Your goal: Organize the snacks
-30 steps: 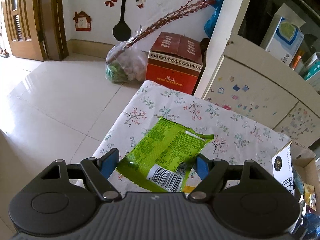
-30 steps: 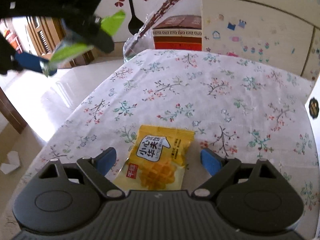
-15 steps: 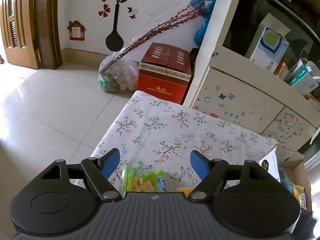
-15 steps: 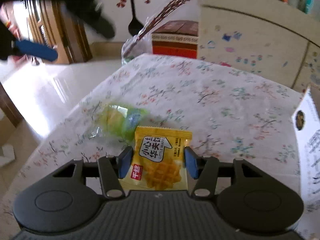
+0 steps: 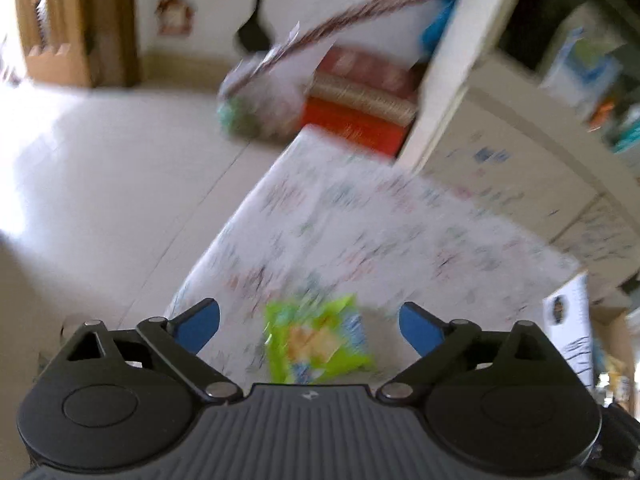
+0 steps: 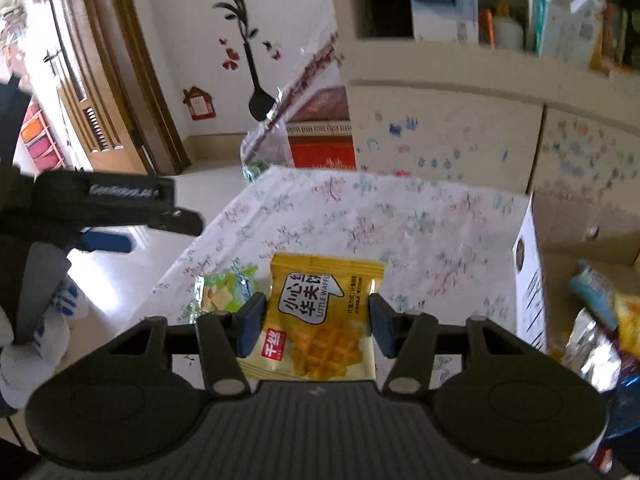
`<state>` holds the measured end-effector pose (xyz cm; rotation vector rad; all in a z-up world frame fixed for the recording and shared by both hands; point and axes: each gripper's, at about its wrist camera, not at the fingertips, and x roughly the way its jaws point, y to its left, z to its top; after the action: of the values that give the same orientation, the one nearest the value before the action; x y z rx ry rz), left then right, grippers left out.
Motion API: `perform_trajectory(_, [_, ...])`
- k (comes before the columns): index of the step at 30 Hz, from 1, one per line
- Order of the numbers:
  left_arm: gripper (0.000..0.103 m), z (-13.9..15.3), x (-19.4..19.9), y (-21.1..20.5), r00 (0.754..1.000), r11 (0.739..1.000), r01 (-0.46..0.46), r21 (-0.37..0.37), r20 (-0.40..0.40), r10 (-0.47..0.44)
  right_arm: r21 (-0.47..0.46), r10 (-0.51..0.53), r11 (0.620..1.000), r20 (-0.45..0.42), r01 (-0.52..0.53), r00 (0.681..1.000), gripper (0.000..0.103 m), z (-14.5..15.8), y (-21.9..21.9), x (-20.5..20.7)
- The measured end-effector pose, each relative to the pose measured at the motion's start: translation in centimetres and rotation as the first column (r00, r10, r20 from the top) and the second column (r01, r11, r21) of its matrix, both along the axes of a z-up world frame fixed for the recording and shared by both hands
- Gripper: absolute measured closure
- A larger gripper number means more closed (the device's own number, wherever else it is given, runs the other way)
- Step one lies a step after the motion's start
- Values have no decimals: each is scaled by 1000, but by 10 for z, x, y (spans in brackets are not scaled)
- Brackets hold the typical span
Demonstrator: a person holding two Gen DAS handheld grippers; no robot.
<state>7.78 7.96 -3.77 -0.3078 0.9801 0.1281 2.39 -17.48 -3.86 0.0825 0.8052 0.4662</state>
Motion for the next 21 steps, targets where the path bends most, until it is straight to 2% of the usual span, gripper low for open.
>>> perform_trajectory(2, [4, -18, 7, 1, 997, 999, -19, -25, -72, 17, 1, -23, 1000, -35, 23, 999, 48, -10, 3, 8])
perform_trajectory(4, [4, -30, 13, -2, 994, 1000, -25, -17, -103, 24, 17, -36, 999, -63, 38, 997, 48, -16, 3, 11])
perform_trajectory(11, [4, -49, 31, -17, 990, 1000, -4, -4, -143, 4, 30, -24, 999, -92, 27, 995, 48, -21, 1, 11])
perform_trajectory(18, [0, -72, 46, -33, 982, 994, -9, 112, -188, 31, 22, -22, 999, -109, 25, 994, 48, -28, 2, 12])
perform_trajectory(21, [0, -72, 45, -34, 983, 993, -39, 111, -172, 58, 14, -27, 1000, -120, 28, 992, 48, -32, 1, 12])
